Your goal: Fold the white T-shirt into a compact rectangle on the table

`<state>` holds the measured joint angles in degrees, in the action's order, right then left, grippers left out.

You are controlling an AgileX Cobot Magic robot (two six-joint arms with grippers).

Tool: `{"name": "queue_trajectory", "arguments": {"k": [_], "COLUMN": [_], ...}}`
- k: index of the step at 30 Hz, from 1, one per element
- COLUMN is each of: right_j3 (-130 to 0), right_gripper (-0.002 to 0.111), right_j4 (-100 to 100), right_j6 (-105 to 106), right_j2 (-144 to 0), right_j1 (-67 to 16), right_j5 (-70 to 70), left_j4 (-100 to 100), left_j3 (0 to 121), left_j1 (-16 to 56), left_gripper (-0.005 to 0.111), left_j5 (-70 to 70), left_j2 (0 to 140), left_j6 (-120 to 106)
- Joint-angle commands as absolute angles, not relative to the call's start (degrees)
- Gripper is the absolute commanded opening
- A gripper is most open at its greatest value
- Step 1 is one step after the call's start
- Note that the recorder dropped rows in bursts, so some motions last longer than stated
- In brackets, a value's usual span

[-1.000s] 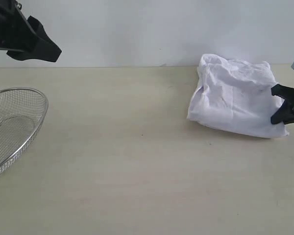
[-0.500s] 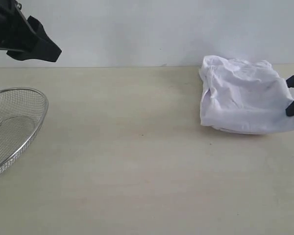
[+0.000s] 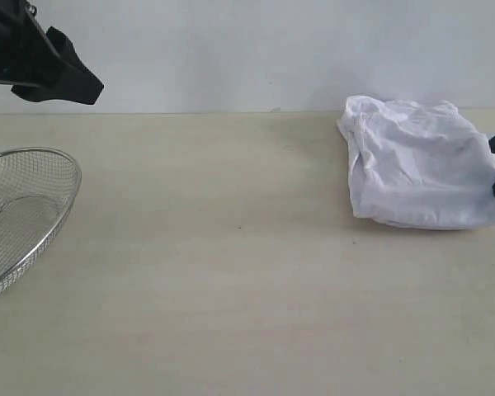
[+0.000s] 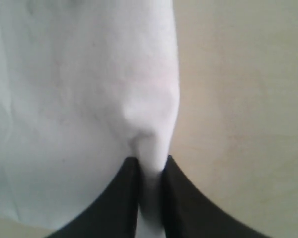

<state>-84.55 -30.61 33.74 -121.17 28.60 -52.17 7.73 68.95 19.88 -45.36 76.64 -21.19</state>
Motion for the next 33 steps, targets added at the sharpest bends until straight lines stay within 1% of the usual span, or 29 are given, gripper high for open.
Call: {"name": "queue_trajectory", "arguments": {"k": [1, 3, 4, 5, 7, 12, 14, 16, 22, 26, 30, 33], "right_j3": [-85.1, -85.1, -85.1, -85.1, -85.1, -85.1, -85.1, -85.1, -85.1, -85.1, -83.9, -83.9], "right_gripper": [0.045, 0.069, 0.074, 0.075, 0.073, 0.053, 0.047, 0.044, 0.044, 0.044, 0.045, 0.045], "right_j4": [-30.7, -30.9, -30.9, -30.9, -30.9, -31.0, -31.1, -31.2, -34.4, -35.5, -43.1, -42.0], "right_j6": [32.1, 31.2, 29.9, 29.1, 27.7, 25.6, 25.6, 25.6, 26.3, 28.5, 34.2, 35.3], "right_j2": [-120.6, -120.6, -120.6, -120.6, -120.6, -120.4, -119.8, -118.6, -115.5, -115.6, -115.9, -115.9], "right_j1": [29.1, 29.1, 29.1, 29.1, 29.1, 29.1, 29.1, 29.1, 28.8, 26.9, 21.9, 15.6], "right_j5": [-51.0, -50.6, -50.2, -49.6, -49.0, -47.9, -47.5, -47.2, -47.7, -49.5, -50.5, -50.2], "left_j4": [8.5, 8.5, 8.5, 8.5, 8.5, 8.5, 8.5, 8.5, 8.5, 8.6, 8.6, 8.6], "left_j3": [69.2, 69.2, 69.2, 69.2, 69.2, 69.2, 69.2, 69.2, 69.2, 69.2, 69.2, 69.2], "left_j1": [20.0, 20.0, 20.0, 20.0, 20.0, 20.0, 20.0, 20.0, 20.0, 20.0, 20.0, 20.0], "left_gripper": [0.042, 0.042, 0.042, 0.042, 0.042, 0.042, 0.042, 0.042, 0.042, 0.042, 0.042, 0.042], "left_j5": [-44.9, -44.9, -44.9, -44.9, -44.9, -44.9, -44.9, -45.0, -45.5, -45.1, -44.7, -44.5], "left_j2": [76.1, 76.1, 76.1, 76.1, 76.1, 76.1, 76.1, 76.1, 76.1, 76.1, 76.1, 76.1], "left_j6": [-21.4, -21.4, -21.4, -21.4, -21.4, -21.4, -21.4, -21.4, -21.4, -21.4, -21.4, -21.4]}}
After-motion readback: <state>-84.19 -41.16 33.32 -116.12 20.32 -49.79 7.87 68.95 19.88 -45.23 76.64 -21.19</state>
